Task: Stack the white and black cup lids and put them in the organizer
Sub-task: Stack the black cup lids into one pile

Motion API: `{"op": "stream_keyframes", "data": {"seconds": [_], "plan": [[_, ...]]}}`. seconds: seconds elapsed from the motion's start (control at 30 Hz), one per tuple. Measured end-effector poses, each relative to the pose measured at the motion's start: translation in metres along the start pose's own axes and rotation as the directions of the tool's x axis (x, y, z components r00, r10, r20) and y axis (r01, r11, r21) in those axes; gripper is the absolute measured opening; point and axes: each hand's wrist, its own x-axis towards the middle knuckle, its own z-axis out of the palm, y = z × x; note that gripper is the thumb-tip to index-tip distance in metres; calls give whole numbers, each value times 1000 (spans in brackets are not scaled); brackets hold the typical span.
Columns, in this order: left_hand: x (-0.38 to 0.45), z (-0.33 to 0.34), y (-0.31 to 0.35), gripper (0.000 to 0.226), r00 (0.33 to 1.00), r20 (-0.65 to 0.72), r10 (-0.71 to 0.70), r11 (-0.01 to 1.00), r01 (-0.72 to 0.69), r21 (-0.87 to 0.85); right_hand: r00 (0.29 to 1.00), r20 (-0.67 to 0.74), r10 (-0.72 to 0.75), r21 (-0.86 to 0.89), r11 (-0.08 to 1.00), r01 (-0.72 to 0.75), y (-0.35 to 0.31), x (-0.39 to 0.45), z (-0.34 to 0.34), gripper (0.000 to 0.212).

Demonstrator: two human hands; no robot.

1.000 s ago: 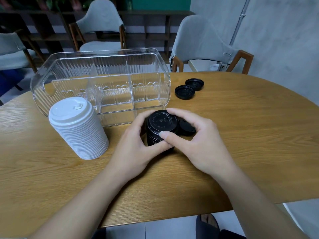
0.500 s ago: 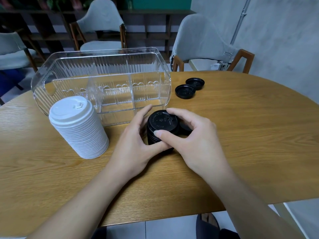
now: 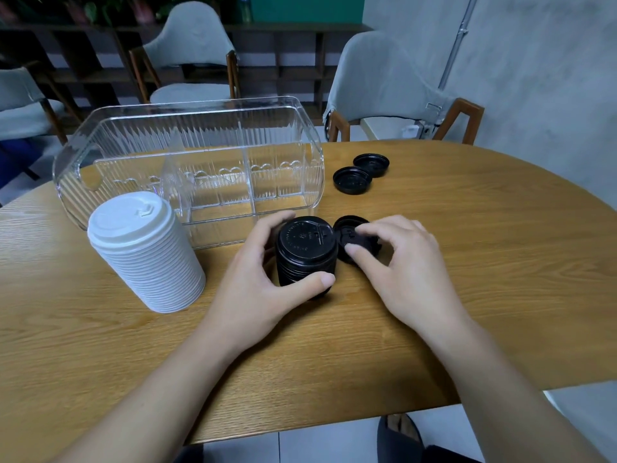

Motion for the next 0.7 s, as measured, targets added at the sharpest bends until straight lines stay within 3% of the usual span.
{"op": "stream_keyframes", "data": {"seconds": [0.13,0.3,0.37,0.7], "plan": [[0,1,-1,83,1000,6,24,1000,-24,-2,996,36,-86,-152,984,91,7,0,12,24],[0,1,-1,75,999,-26,33,999,-33,10,985,2,-170,-238,957,166,2,1,16,2],[0,1,0,74,999,-38,32,999,-32,9,988,10,-155,-254,955,153,-1,0,15,5],[0,0,1,74,999,-34,38,999,-38,9,1000,25,13,9,1000,-13,-3,-1,8,28]]}}
